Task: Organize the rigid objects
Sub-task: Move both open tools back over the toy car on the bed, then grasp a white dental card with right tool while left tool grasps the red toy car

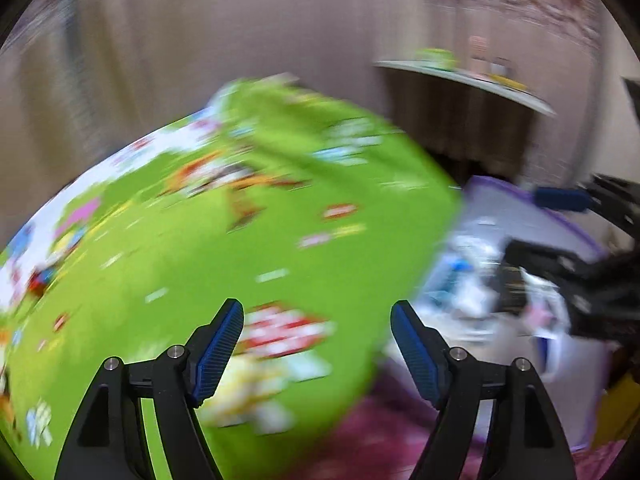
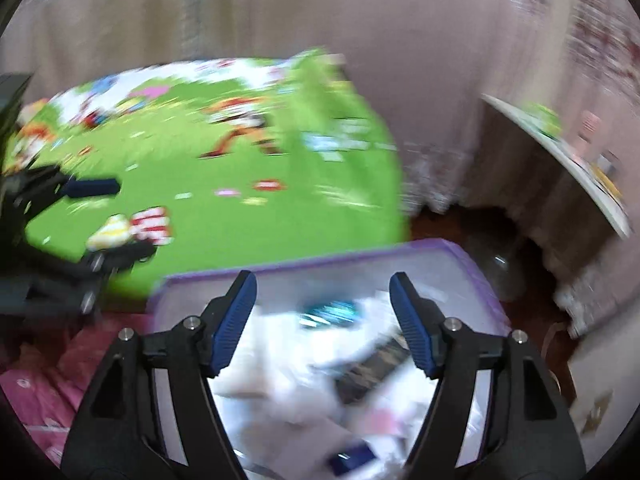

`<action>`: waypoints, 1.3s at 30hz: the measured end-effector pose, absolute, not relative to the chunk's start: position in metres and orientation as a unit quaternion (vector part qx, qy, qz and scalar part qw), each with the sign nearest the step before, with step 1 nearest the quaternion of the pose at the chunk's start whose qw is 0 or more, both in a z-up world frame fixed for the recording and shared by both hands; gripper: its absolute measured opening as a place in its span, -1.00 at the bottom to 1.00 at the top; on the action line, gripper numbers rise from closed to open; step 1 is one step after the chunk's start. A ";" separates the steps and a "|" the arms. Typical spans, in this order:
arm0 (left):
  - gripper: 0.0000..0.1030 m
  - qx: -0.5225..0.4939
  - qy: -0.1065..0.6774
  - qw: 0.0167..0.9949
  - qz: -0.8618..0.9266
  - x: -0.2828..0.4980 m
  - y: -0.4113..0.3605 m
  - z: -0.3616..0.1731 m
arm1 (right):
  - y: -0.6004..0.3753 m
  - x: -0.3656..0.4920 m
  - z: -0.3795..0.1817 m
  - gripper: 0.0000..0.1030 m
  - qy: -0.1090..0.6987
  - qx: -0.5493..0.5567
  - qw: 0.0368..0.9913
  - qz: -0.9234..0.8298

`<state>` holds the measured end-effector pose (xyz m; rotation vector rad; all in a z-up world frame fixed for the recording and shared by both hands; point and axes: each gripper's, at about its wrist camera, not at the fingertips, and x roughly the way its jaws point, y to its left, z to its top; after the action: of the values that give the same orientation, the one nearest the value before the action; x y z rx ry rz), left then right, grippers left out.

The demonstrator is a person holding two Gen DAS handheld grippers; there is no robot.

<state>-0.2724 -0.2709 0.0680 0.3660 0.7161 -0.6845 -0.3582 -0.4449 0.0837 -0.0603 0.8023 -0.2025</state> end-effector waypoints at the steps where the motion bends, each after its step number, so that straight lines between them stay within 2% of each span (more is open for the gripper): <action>1: 0.49 0.167 0.345 0.873 -0.302 -0.260 -0.252 0.065 | -0.431 -0.345 0.081 0.41 0.395 -0.040 0.915 -0.074; 10: 0.50 0.102 0.366 0.924 -0.044 -0.143 -0.041 0.038 | -0.291 -0.198 0.042 0.41 0.439 -0.078 0.886 0.128; 15: 0.50 0.052 0.402 0.914 0.019 -0.099 0.038 0.020 | -0.226 -0.104 0.028 0.41 0.417 -0.109 0.879 0.205; 20: 0.54 -0.023 0.429 0.903 -0.012 -0.091 0.065 0.011 | -0.196 0.004 0.016 0.42 0.438 -0.100 0.867 0.217; 25: 0.71 -0.004 0.436 0.900 -0.006 -0.089 0.056 0.009 | -0.163 0.079 0.016 0.42 0.442 -0.123 0.857 0.237; 32: 0.75 0.010 0.449 0.893 -0.042 -0.080 0.048 0.012 | -0.101 0.152 0.016 0.43 0.437 -0.183 0.814 0.337; 34: 0.76 0.019 0.454 0.889 -0.056 -0.064 0.043 0.013 | -0.094 0.155 0.017 0.28 0.432 -0.189 0.806 0.357; 35: 0.75 0.015 0.457 0.887 -0.062 -0.054 0.042 0.013 | -0.093 0.153 0.017 -0.17 0.428 -0.190 0.804 0.367; 36: 0.76 0.010 0.459 0.886 -0.064 -0.041 0.041 0.014 | -0.093 0.150 0.019 -0.33 0.423 -0.193 0.803 0.372; 39: 0.76 0.010 0.463 0.883 -0.070 -0.001 0.035 0.014 | -0.104 0.129 0.018 -0.34 0.416 -0.200 0.807 0.368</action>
<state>-0.0013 0.0347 0.0144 0.0205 0.9646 -0.1466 0.1289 -0.1039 0.0179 -0.4270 0.8894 0.7882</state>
